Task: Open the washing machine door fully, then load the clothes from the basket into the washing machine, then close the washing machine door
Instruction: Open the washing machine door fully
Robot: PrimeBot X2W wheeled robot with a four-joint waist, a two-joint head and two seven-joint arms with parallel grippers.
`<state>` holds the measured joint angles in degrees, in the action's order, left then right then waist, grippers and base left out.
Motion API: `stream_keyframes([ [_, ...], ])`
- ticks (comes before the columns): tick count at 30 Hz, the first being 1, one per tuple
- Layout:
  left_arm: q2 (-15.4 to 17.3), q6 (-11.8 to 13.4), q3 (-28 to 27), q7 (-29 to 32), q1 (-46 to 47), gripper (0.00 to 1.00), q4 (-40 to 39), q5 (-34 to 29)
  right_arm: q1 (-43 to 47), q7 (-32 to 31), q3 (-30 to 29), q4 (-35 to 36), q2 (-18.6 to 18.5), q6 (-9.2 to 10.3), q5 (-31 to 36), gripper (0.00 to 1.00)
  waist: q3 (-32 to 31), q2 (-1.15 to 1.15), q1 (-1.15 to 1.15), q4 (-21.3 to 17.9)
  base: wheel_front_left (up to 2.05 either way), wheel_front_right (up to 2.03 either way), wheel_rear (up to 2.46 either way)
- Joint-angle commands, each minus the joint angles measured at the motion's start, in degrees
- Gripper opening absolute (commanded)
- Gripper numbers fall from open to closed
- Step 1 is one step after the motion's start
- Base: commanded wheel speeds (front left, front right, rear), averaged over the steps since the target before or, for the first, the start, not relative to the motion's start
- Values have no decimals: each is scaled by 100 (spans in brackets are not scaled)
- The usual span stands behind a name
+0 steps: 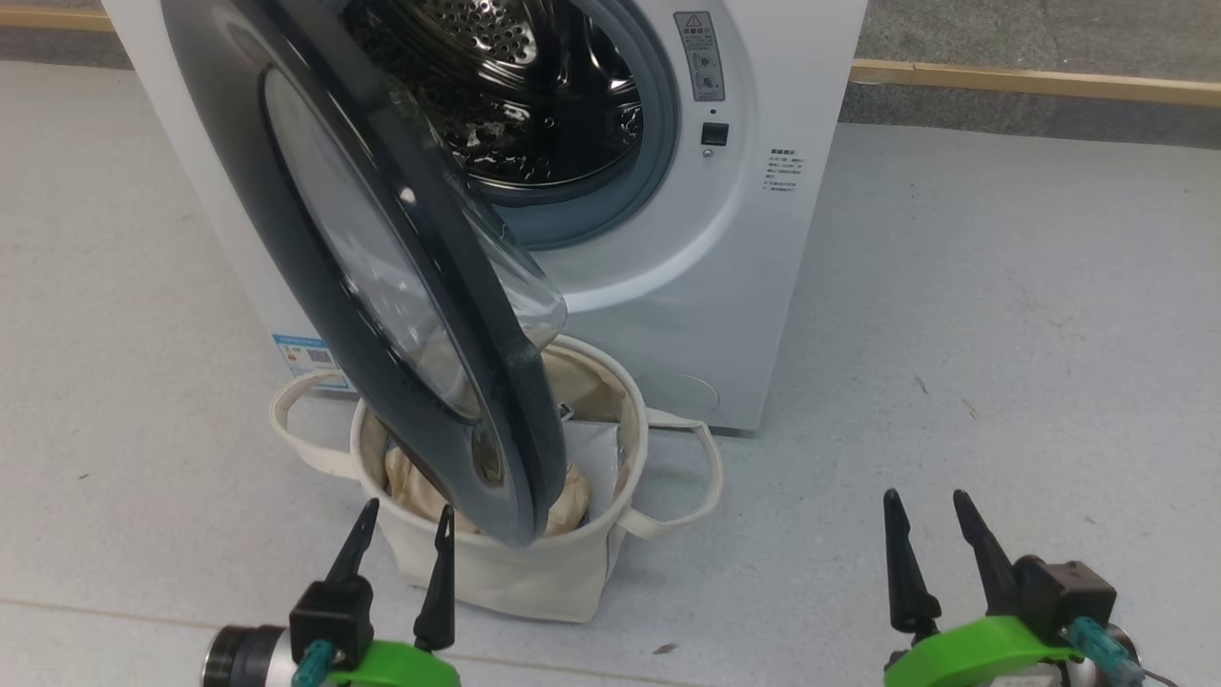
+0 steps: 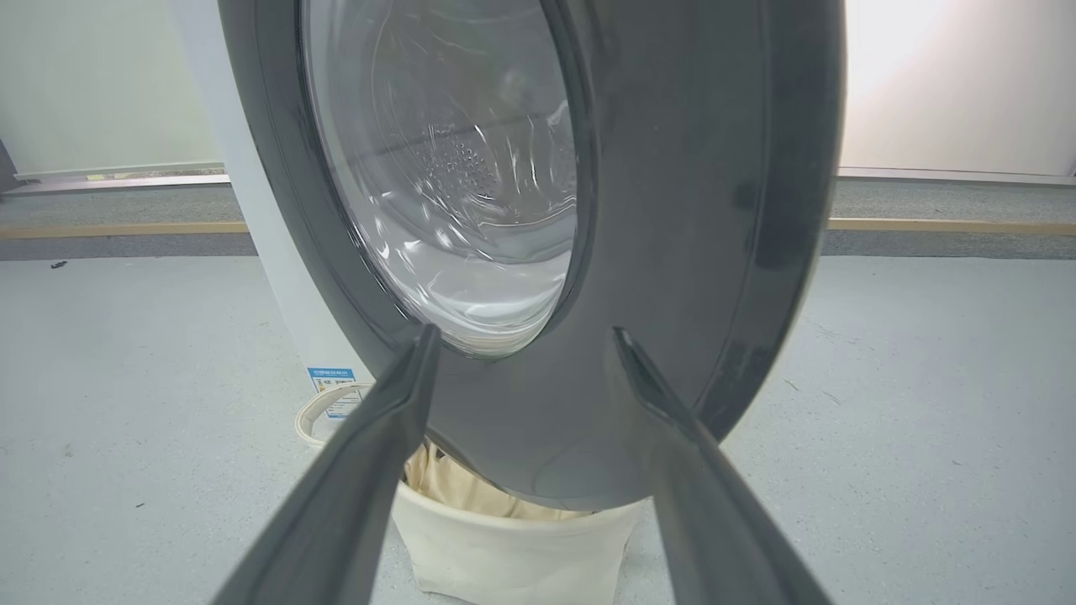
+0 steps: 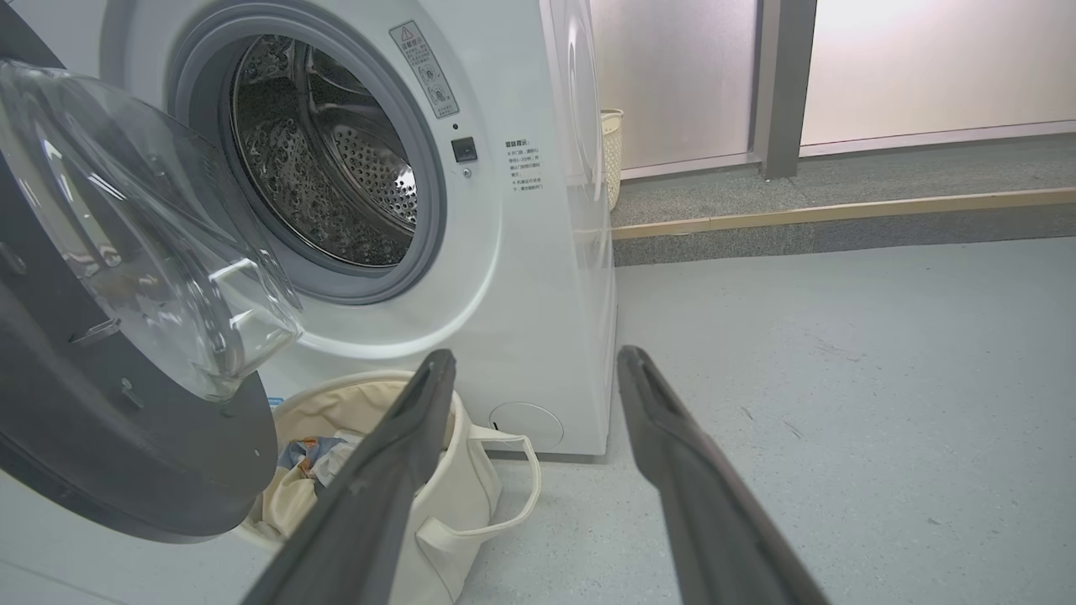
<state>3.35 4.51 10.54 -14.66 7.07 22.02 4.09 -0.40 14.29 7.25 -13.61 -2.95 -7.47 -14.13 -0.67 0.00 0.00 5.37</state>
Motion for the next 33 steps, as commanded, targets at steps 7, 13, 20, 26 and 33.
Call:
stream_keyframes([
  [7, 46, 21, -238, -34, 191, 100, -235, -92, -263, 71, 133, 124, 6, -2, -54, 100, 8, 0, 0, 10, 0, 0, 0],
  [13, 50, 19, -288, -34, 182, 100, -352, -89, -281, 71, 144, 68, 7, -2, -81, 100, 3, 0, 0, 41, 0, 0, 0],
  [20, 48, 17, -316, -34, 190, 100, -460, -101, -306, 71, 132, 26, 7, -2, -96, 100, 4, 0, 0, 56, 0, 0, 0],
  [26, 22, 21, -389, -34, 223, 100, -1149, -22, -320, 71, 102, -2, 7, -2, -102, 100, 14, 0, 0, 74, 0, 0, 0],
  [33, -20, -240, -179, -34, 285, 100, -2438, 92, -360, 71, 91, -28, 7, -2, -117, 100, 25, 0, 0, 68, 0, 0, 0],
])
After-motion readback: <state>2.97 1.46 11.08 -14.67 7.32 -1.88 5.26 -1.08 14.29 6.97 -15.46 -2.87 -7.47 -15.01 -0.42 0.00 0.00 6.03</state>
